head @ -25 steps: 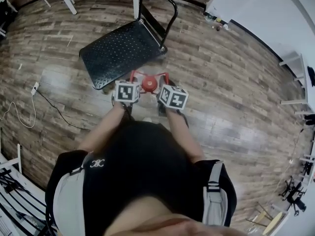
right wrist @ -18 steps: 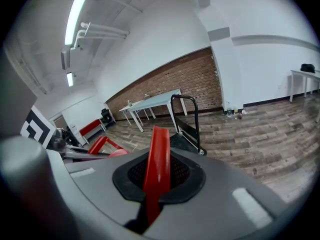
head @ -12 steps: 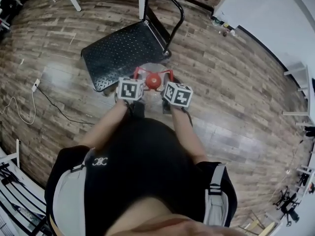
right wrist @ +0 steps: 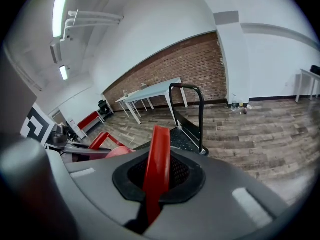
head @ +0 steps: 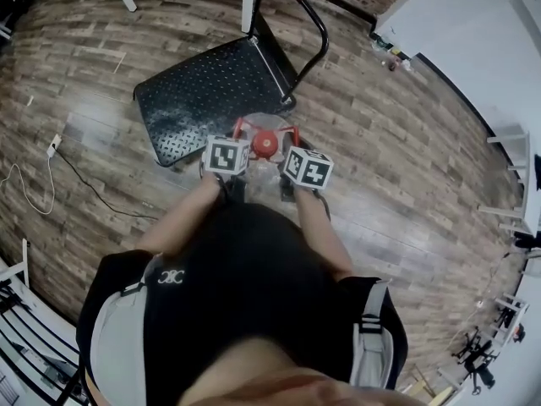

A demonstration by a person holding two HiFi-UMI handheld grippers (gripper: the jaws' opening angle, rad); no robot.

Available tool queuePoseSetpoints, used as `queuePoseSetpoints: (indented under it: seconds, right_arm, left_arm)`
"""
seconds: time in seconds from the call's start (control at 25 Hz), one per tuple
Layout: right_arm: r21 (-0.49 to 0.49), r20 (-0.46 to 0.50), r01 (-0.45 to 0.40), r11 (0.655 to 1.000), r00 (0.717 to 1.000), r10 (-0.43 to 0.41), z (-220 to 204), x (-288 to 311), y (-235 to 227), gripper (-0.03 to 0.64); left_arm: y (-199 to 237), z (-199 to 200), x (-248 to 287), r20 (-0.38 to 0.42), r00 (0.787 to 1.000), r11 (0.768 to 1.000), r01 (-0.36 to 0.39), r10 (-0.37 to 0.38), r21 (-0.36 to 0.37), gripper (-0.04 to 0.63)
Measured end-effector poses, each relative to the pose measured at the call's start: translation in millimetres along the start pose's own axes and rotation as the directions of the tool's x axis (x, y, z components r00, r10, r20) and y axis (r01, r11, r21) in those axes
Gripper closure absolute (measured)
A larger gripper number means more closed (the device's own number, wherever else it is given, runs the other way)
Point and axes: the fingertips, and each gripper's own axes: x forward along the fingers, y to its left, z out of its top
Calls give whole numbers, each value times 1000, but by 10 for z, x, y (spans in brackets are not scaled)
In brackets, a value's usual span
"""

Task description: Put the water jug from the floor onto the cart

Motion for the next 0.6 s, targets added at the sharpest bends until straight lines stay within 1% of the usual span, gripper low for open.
queuePoseSetpoints:
  seconds: [0.2,0.44,0.6]
  right_arm:
    - [-10,-40,8,1000,999,-8,237,384,19,597]
    - [-28,-86,15,1000,996,-17,574,828,57,597]
    - [-20,-116,10,1000,993,-12,723,1072,65,597]
  left_arm:
    - [260,268,242,-34,999,1000,2,-2,-9,583]
    - [566,679,525,-46,999,999,18,-19,-27,584]
    - [713,880,690,-58,998,999,33,-35,-41,586]
